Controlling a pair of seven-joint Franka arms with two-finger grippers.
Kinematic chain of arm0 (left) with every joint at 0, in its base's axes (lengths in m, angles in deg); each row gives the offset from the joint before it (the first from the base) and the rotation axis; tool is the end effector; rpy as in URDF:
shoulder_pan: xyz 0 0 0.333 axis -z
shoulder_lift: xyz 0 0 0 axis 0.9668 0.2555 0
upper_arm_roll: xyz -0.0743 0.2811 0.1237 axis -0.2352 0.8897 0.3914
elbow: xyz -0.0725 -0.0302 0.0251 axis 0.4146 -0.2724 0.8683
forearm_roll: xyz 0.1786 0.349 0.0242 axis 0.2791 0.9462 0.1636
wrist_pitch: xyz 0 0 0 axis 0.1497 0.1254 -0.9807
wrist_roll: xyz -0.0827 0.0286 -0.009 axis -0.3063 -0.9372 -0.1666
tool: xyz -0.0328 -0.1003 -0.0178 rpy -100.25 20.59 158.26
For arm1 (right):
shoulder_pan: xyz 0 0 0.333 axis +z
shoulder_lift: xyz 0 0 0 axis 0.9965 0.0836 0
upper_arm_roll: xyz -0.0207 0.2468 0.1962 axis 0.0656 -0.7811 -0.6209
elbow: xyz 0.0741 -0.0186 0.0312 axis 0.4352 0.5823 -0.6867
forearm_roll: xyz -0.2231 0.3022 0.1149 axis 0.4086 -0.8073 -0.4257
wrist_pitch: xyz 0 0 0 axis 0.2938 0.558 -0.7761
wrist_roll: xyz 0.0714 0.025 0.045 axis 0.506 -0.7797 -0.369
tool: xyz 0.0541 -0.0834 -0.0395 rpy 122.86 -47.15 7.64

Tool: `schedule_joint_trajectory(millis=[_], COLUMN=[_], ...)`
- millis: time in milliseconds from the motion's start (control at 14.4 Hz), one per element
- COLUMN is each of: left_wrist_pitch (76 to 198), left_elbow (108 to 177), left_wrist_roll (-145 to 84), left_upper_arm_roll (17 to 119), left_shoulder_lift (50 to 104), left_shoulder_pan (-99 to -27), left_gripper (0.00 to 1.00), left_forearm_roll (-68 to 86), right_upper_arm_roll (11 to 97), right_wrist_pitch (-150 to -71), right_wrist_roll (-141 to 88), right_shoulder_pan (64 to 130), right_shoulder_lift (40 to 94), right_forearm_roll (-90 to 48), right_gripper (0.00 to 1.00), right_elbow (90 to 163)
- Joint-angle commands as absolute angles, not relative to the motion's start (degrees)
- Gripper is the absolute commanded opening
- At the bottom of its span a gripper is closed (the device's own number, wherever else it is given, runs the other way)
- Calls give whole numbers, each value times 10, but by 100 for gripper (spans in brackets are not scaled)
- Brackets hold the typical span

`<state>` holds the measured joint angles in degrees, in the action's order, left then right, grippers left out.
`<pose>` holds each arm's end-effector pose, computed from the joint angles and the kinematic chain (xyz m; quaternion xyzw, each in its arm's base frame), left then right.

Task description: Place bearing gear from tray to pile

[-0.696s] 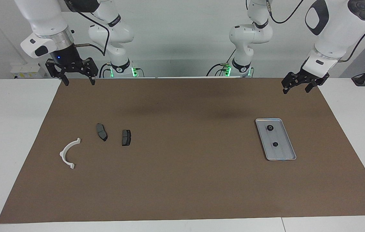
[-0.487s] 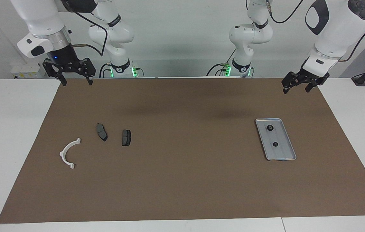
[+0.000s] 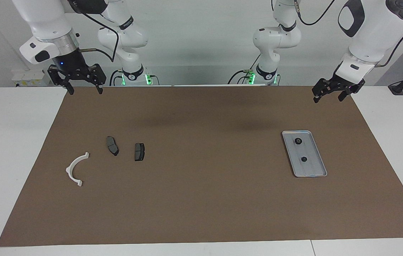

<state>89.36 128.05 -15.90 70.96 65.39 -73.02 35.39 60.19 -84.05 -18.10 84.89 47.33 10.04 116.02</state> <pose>0.5450 -0.0163 0.5981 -0.9997 0.0085 0.0228 0.0079 0.5324 0.0058 0.6397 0.9999 0.0005 0.0156 0.0035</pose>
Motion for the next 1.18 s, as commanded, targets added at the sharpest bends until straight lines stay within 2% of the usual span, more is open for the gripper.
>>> schedule_joint_trajectory(millis=[0, 209, 696, 905, 1045, 1114], left_wrist_pitch=[927, 1049, 1233, 1293, 1308, 1310], left_elbow=[1306, 1422, 1565, 1602, 1602, 1604], left_wrist_roll=[-166, -163, -156, -158, -172, -174], left_upper_arm_roll=[715, 716, 716, 716, 715, 715], left_shoulder_lift=[630, 608, 654, 683, 716, 722], left_shoulder_pan=[-728, -735, -755, -755, -753, -755], left_gripper=[100, 100, 99, 76, 71, 66], left_forearm_roll=[356, 356, 356, 356, 356, 356], right_upper_arm_roll=[598, 597, 595, 595, 594, 593], right_wrist_pitch=[-848, -848, -847, -847, -844, -841], right_wrist_roll=[-183, -182, -188, -186, -186, -185], right_shoulder_pan=[842, 842, 842, 842, 844, 844], right_shoulder_lift=[460, 460, 460, 459, 457, 454], right_forearm_roll=[89, 89, 89, 89, 89, 89], right_gripper=[100, 100, 100, 100, 100, 100], right_elbow=[1175, 1175, 1175, 1176, 1178, 1183])
